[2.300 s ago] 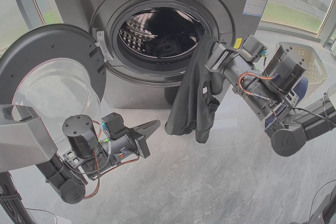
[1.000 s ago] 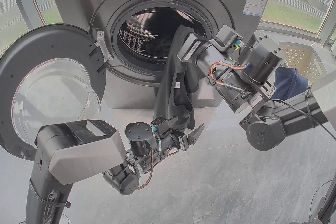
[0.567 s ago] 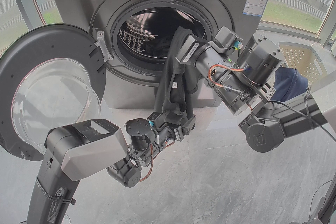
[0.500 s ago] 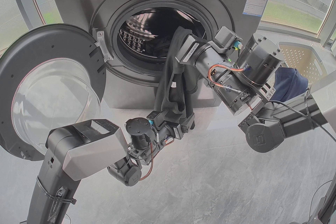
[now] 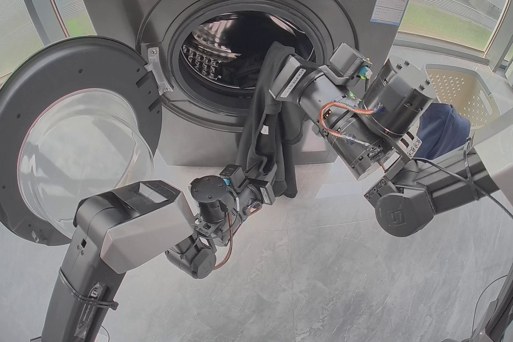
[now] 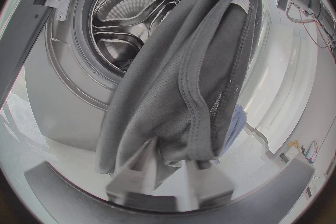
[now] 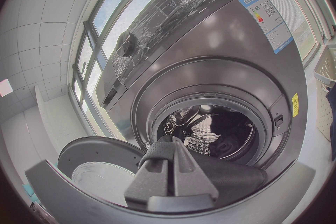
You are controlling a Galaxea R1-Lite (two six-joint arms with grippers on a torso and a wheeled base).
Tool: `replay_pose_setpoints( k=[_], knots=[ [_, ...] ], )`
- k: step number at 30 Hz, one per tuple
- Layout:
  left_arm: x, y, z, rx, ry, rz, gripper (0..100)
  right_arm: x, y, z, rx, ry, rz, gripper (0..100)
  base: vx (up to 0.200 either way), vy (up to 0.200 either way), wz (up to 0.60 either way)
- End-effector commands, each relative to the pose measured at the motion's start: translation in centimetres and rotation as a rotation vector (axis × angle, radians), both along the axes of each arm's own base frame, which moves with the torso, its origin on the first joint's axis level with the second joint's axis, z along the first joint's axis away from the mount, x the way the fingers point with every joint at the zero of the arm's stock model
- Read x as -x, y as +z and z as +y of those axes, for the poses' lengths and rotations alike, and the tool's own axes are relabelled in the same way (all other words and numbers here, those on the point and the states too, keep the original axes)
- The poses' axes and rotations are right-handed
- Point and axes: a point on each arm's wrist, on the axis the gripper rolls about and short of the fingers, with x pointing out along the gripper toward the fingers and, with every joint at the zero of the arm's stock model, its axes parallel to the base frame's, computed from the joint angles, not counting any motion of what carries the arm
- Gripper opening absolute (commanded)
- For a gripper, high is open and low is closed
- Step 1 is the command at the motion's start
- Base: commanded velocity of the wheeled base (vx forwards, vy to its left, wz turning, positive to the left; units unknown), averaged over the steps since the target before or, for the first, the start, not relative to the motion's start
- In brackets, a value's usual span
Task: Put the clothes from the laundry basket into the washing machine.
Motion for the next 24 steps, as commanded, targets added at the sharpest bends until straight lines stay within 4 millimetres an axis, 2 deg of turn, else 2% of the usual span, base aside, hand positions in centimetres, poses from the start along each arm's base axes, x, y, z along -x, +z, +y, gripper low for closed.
replay_pose_setpoints(
  k=[1,6,7,9,10,12,15,18,21,24],
  knots=[
    [-0.5,0.3,0.3,0.011,0.026,-0.011,0,-0.1,-0.1,-0.4,0.002,-0.008,0.004,0,0.0,0.0,0.0],
    [-0.7,1.2,1.1,0.014,0.052,-0.03,0,-0.1,-0.5,-1.1,0.007,-0.021,0.009,0,0.0,0.0,0.0],
    [-0.1,2.7,1.4,0.017,0.051,-0.044,0,-0.4,-0.5,-2.0,0.006,-0.04,0.011,0,0.0,0.0,0.0],
    [1.4,4.6,1.9,0.014,0.032,-0.045,0,-0.6,-0.1,-3.0,-0.018,-0.054,0.009,0,0.0,0.0,0.0],
    [1.4,4.6,1.9,0.014,0.032,-0.045,0,-0.6,-0.1,-3.0,-0.018,-0.054,0.009,0,0.0,0.0,0.0],
    [4.1,6.9,3.2,-0.005,-0.009,-0.037,0,-0.8,-0.2,-4.6,-0.027,-0.071,0.027,0,0.0,0.0,0.0],
    [6.3,8.8,5.3,-0.018,-0.011,-0.027,0,-0.2,-0.2,-6.5,-0.041,-0.09,0.031,0,0.0,0.0,0.0],
    [7.2,10.7,7.9,-0.008,0.04,-0.047,0,-0.2,-1.7,-8.7,0.022,-0.132,0.026,0,0.0,0.0,0.0],
    [8.1,12.5,9.8,0.009,0.078,-0.072,0,0.7,-2.6,-9.7,0.067,-0.116,-0.02,0,0.0,0.0,0.0],
    [9.2,13.9,10.6,0.027,0.083,-0.101,0,1.4,-3.8,-10.0,0.087,-0.103,-0.002,0,0.0,0.0,0.0]
  ],
)
